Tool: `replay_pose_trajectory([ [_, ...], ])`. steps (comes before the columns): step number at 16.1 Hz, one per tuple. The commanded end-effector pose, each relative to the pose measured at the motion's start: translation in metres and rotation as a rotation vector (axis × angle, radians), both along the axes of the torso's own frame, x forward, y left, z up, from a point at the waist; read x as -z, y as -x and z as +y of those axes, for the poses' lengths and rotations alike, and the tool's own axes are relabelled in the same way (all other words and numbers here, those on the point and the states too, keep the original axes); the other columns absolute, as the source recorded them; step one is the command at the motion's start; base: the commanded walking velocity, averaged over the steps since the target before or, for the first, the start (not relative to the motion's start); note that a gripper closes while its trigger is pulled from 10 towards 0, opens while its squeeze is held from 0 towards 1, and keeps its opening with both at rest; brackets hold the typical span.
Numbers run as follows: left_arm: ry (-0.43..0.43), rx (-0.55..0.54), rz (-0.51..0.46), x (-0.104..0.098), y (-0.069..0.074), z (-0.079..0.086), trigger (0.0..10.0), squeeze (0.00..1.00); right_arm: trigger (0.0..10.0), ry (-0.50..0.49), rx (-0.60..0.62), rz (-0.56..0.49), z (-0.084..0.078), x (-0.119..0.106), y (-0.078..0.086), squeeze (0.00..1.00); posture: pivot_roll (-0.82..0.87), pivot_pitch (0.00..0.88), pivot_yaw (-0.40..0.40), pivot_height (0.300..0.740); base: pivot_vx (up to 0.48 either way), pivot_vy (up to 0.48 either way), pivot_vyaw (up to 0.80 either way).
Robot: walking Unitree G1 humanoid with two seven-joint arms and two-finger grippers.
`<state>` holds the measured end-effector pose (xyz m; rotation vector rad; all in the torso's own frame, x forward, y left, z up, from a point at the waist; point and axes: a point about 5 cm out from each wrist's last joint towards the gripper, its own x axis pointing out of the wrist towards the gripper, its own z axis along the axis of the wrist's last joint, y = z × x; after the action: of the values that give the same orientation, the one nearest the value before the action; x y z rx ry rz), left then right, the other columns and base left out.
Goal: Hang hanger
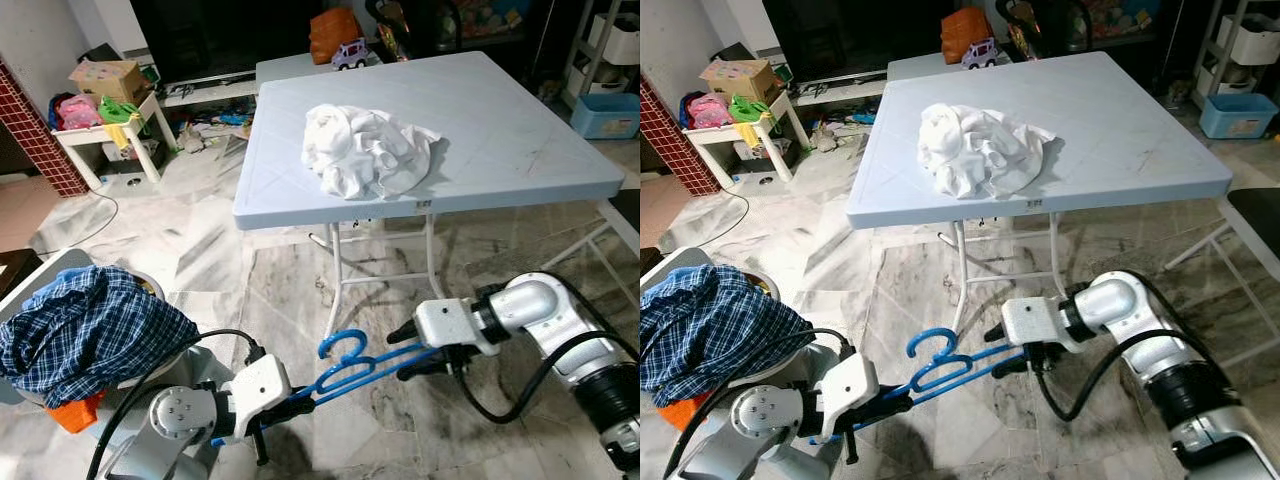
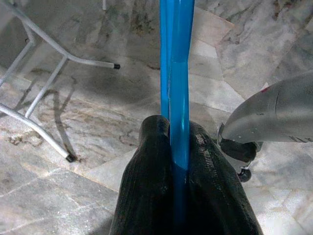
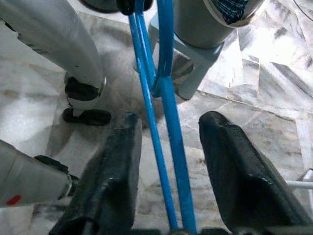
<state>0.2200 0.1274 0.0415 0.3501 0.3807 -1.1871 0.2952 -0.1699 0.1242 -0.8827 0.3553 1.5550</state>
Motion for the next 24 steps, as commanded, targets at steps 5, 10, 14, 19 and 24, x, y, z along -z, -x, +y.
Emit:
replay_pose_trajectory([
  [5, -0.011, -0.007, -0.037, -0.004, -0.007, 0.0, 10.0, 0.0, 0.8, 0.066, 0.004, -0.028, 0.003, 0.013, -0.003, 0.0, -0.11, 0.0, 0.127, 0.74, 0.0, 0.0, 0.0],
  [10, -0.011, -0.007, -0.04, -0.003, -0.007, -0.002, 10.0, 0.0, 0.0, 0.113, 0.008, -0.057, 0.004, 0.016, -0.008, 0.0, -0.11, 0.0, 0.123, 0.74, 0.0, 0.0, 0.0],
  [14, -0.022, -0.004, -0.047, -0.002, -0.008, -0.002, 10.0, 0.0, 0.0, 0.12, 0.012, -0.066, 0.003, 0.016, -0.01, 0.0, -0.11, 0.0, 0.123, 0.74, 0.0, 0.0, 0.0],
  [19, -0.045, -0.087, -0.12, -0.002, -0.019, 0.0, 10.0, 1.0, 0.0, 0.113, 0.013, -0.067, 0.002, 0.016, -0.012, 0.0, -0.12, 0.0, 0.117, 0.74, 0.0, 0.0, 0.0],
  [24, -0.017, -0.184, -0.215, -0.013, -0.032, -0.001, 10.0, 1.0, 0.0, 0.157, 0.092, -0.152, -0.007, 0.022, -0.021, 0.0, -0.12, 0.0, 0.114, 0.74, 0.0, 0.0, 0.0],
])
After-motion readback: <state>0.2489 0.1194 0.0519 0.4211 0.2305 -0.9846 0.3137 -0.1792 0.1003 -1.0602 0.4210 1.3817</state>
